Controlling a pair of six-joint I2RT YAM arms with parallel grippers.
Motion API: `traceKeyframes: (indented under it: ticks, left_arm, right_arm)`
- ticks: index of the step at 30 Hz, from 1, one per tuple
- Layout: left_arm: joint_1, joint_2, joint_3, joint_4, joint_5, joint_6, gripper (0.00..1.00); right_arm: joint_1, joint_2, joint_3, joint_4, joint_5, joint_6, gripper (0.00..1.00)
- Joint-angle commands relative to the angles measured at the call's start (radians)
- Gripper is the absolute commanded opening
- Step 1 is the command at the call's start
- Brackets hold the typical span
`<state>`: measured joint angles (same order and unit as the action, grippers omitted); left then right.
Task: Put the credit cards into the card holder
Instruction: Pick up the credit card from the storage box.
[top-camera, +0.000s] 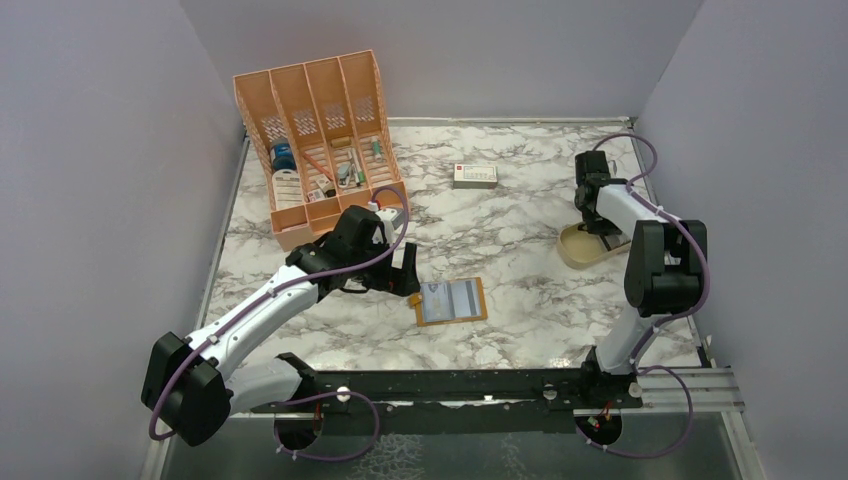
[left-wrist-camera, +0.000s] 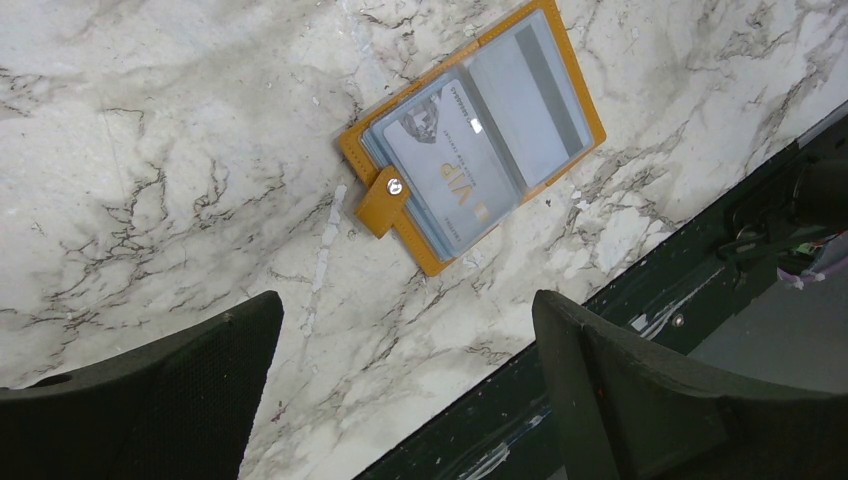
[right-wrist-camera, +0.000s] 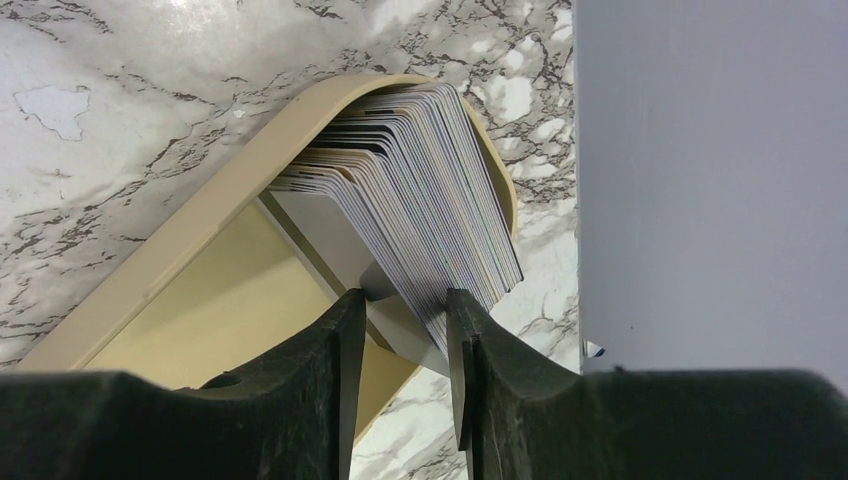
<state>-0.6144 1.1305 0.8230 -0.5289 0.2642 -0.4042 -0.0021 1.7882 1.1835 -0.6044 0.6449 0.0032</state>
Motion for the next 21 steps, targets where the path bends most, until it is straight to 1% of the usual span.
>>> traceKeyframes:
  ticks: [1, 9, 14, 18, 21]
  left_arm:
    - [0.007, -0.02, 0.025, -0.004, 0.006, 0.01, 0.99]
    - [0.009, -0.019, 0.025, -0.005, 0.006, 0.008, 0.99]
    - [0.01, -0.017, 0.027, -0.005, 0.007, 0.008, 0.99]
    - [0.012, -0.013, 0.027, -0.003, 0.012, 0.01, 0.99]
    - [0.012, -0.01, 0.027, -0.003, 0.014, 0.01, 0.99]
  right_arm:
    - [-0.009, -0.04, -0.004, 0.055, 0.039, 0.002, 0.35]
    - [-0.009, -0.061, -0.001, 0.063, 0.033, 0.001, 0.28]
    - [-0.009, -0.069, 0.007, 0.045, 0.002, 0.013, 0.22]
    - [-0.007, -0.088, 0.025, 0.012, -0.078, 0.038, 0.17]
    - [-0.006, -0.123, 0.028, -0.003, -0.198, 0.049, 0.09]
